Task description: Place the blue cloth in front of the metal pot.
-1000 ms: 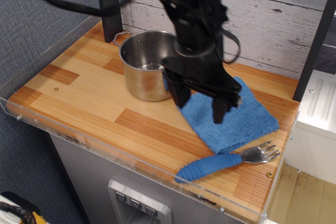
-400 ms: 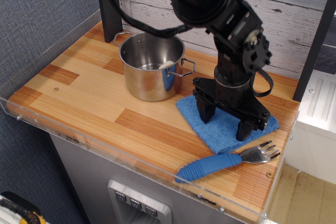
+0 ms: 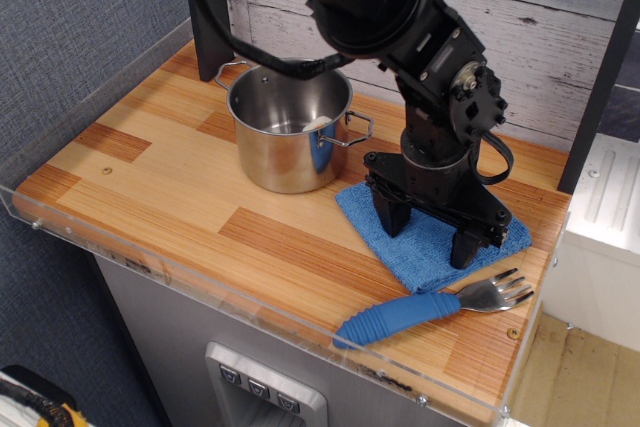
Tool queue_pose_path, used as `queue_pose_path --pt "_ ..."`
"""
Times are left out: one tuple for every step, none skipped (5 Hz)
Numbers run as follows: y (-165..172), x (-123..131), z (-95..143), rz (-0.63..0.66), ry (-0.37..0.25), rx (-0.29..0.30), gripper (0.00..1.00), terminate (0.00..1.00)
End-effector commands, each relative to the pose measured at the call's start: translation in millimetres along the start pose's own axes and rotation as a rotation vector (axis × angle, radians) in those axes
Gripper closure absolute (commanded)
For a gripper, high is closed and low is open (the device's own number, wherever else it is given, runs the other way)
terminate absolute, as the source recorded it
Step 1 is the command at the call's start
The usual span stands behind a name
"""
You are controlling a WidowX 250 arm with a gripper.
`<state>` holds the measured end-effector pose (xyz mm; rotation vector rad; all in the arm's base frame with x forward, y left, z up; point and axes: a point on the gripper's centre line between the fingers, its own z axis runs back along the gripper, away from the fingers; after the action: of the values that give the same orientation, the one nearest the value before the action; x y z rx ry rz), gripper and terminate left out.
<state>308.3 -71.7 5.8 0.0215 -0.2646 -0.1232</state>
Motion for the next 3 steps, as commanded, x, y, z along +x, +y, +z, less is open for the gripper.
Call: queue_pose_path --pt "40.1 -44.4 -7.6 0.104 0.080 0.010 0.00 0.00" --pt "54.0 -61.9 -3.1 0.110 0.119 0.043 0.00 0.00" --pt "62.7 -71.7 5.8 0.118 0.125 0.069 0.00 0.00"
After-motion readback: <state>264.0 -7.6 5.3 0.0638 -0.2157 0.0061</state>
